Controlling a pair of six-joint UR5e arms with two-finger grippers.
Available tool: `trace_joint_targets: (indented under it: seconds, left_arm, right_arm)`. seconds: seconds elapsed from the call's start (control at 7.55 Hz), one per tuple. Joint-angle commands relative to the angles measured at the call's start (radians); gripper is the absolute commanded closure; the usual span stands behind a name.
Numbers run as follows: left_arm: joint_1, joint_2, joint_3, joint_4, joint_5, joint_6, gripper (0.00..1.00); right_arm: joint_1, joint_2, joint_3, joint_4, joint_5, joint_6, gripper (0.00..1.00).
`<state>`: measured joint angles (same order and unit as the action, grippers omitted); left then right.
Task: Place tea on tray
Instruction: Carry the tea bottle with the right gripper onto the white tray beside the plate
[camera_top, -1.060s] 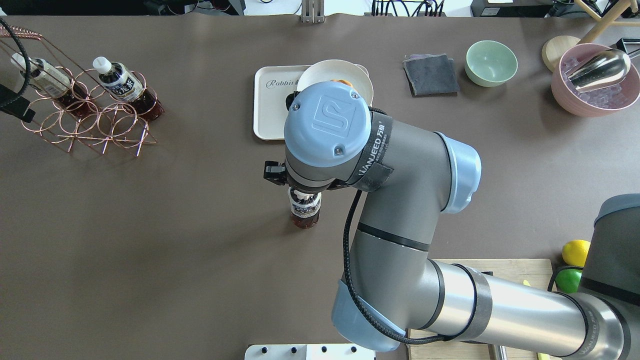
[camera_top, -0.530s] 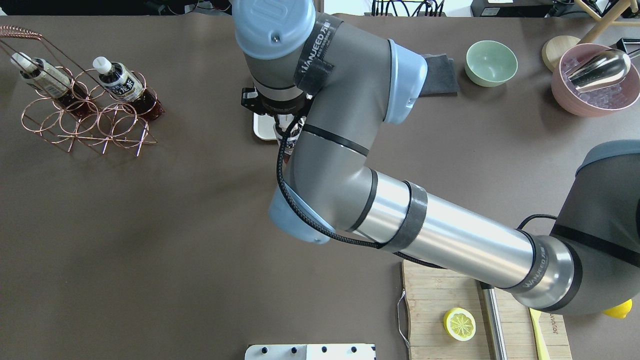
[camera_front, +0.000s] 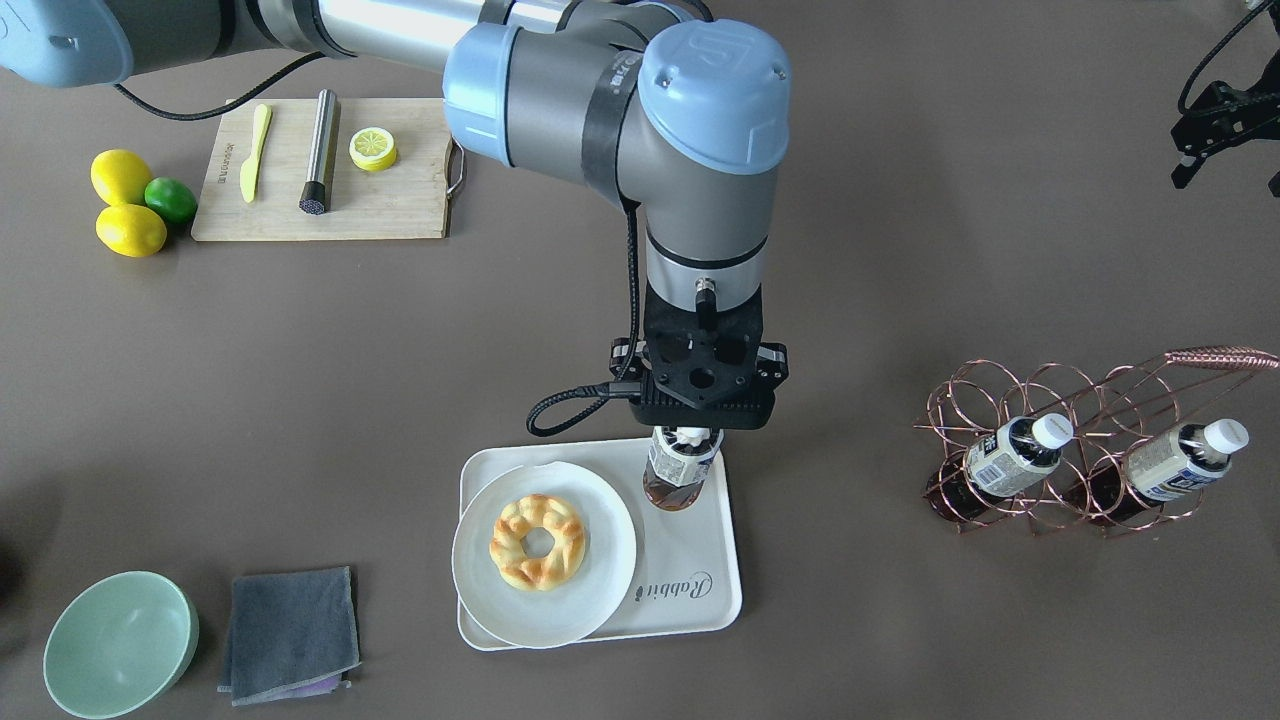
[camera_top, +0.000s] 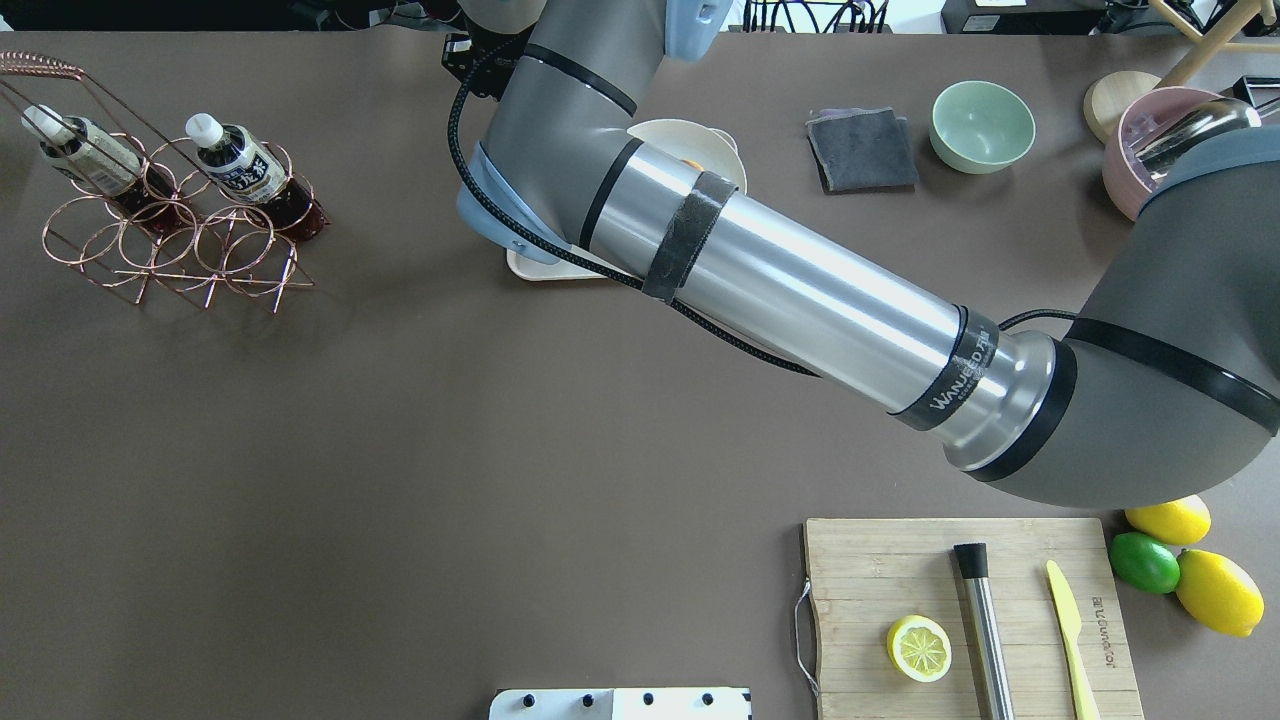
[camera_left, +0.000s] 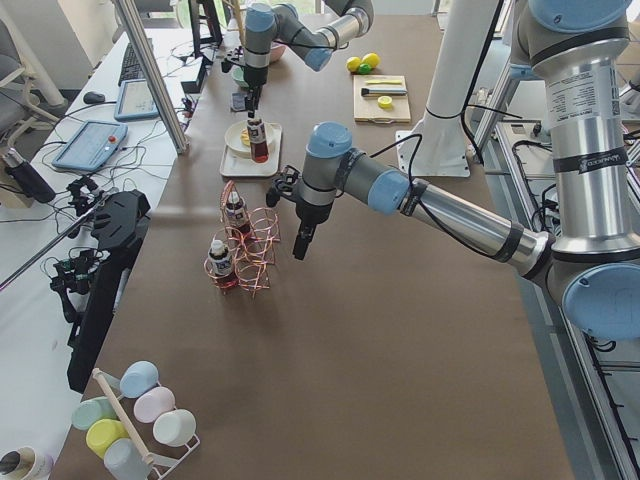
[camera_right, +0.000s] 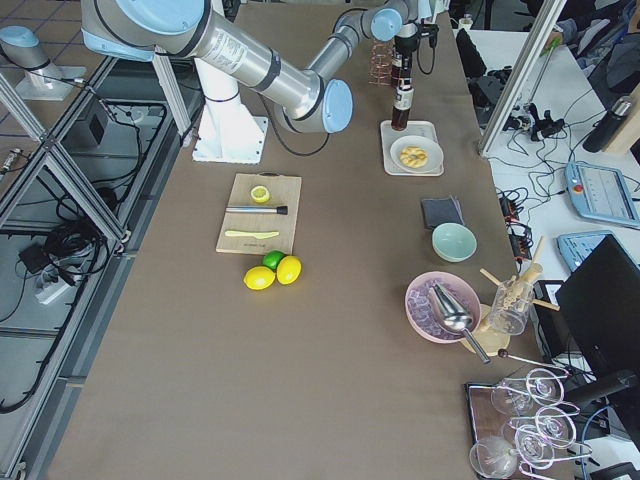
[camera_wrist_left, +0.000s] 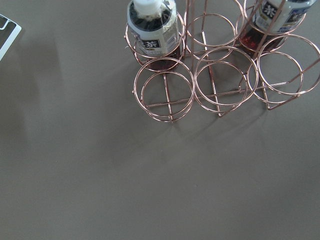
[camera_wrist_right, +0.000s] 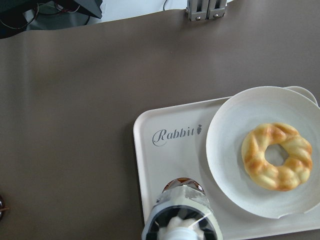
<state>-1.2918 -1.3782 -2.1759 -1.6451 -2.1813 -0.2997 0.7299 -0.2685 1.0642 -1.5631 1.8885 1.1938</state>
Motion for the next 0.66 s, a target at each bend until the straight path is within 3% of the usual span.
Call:
trace_joint_targets:
  seconds: [0.0,0.4,0.53]
  left_arm:
    - [-0.009,0.002,0.002,-0.002,0.000,0.001,0.03]
    - [-0.009,0.004,0.001,-0.002,0.000,0.001,0.03]
    - [-0.009,0.004,0.004,-0.004,0.000,-0.001,0.03]
  right_arm:
    - [0.013,0.034,-0.137,0.092,0.006,0.000,1.00]
    - [0.013,0.052,-0.171,0.106,0.008,-0.002,1.00]
    - [0.013,0.054,-0.171,0.106,0.008,0.000,0.90]
